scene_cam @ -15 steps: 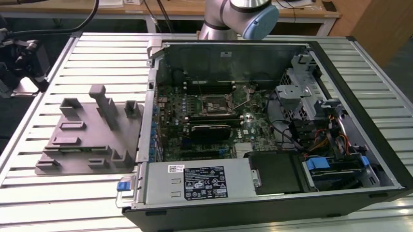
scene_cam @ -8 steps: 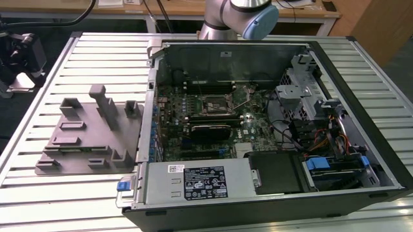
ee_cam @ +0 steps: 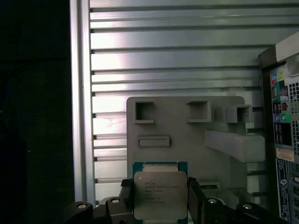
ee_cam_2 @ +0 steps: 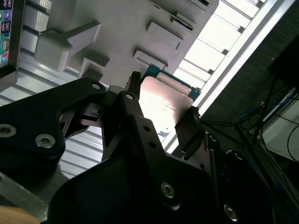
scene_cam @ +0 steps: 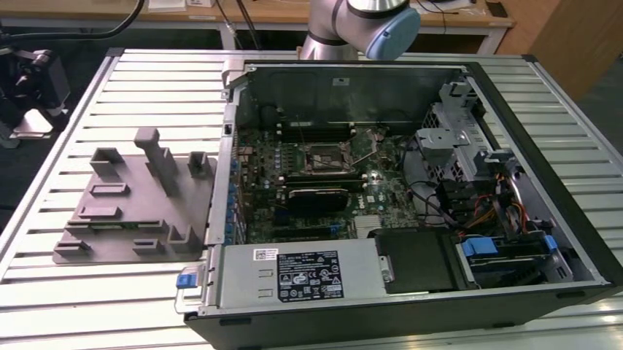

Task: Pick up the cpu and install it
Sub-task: 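Pick up the cpu and move it towards the insertion slot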

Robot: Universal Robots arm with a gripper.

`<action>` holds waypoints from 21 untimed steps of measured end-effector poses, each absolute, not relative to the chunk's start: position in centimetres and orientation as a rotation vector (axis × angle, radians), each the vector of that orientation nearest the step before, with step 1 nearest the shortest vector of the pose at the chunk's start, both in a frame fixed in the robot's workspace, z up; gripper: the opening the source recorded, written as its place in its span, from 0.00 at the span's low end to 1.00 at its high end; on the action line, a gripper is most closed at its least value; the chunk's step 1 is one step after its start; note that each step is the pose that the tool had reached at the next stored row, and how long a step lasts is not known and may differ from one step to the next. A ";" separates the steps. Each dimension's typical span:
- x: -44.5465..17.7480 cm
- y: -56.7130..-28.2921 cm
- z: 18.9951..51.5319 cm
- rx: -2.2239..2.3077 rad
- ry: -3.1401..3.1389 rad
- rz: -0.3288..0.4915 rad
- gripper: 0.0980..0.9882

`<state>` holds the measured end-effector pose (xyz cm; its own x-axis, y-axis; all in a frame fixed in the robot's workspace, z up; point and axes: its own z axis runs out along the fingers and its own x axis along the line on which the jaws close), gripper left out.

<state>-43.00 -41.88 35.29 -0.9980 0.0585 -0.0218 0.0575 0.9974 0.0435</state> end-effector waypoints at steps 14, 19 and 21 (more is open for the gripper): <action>-40.9 -41.9 35.3 0.090 3.116 0.067 0.50; -40.0 -41.9 35.3 0.090 3.116 0.067 0.50; -39.7 -41.9 35.3 0.090 3.116 0.067 0.50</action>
<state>-39.70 -41.88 35.27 -0.9981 0.0584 -0.0219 0.0574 0.9974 0.0436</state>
